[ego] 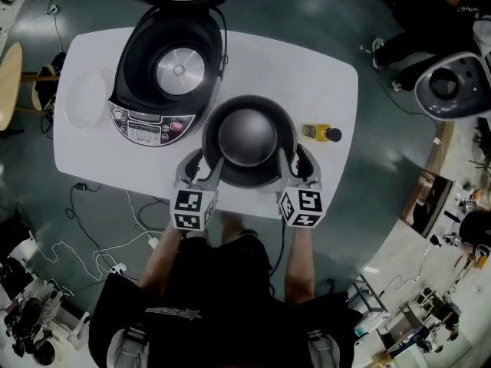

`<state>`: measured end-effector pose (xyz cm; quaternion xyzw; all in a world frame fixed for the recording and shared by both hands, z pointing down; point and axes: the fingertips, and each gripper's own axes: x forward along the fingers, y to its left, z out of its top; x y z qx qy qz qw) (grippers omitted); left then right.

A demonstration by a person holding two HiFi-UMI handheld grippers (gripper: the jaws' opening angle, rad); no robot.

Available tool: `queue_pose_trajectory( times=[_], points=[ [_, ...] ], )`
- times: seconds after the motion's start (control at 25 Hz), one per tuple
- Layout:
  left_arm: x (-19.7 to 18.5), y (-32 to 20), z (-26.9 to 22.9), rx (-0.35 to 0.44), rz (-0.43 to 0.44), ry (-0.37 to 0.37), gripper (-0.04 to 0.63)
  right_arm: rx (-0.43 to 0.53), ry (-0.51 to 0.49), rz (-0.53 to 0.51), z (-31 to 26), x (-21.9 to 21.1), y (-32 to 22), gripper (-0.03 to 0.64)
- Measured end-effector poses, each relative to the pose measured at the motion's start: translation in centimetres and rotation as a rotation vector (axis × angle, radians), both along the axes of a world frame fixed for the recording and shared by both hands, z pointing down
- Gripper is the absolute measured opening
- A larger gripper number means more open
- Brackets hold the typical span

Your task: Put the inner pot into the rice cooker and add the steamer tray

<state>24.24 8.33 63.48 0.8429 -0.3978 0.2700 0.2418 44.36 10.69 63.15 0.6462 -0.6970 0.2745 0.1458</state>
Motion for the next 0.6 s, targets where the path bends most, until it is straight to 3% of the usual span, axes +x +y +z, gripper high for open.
queue_pose_trajectory(
  times=[0.16,0.36,0.6],
  points=[
    [0.1,0.0,-0.1,0.014,-0.012,-0.007,0.201,0.0,0.043,0.003,0.2,0.4,0.2,0.107],
    [-0.1,-0.1,-0.5,0.042,-0.032,-0.053,0.184,-0.013,0.066,0.02,-0.1,0.4,0.4,0.1],
    [0.6,0.0,-1.7,0.067,-0.028,-0.036,0.172,-0.001,0.064,0.058,-1.1,1.2,1.3,0.098]
  ],
)
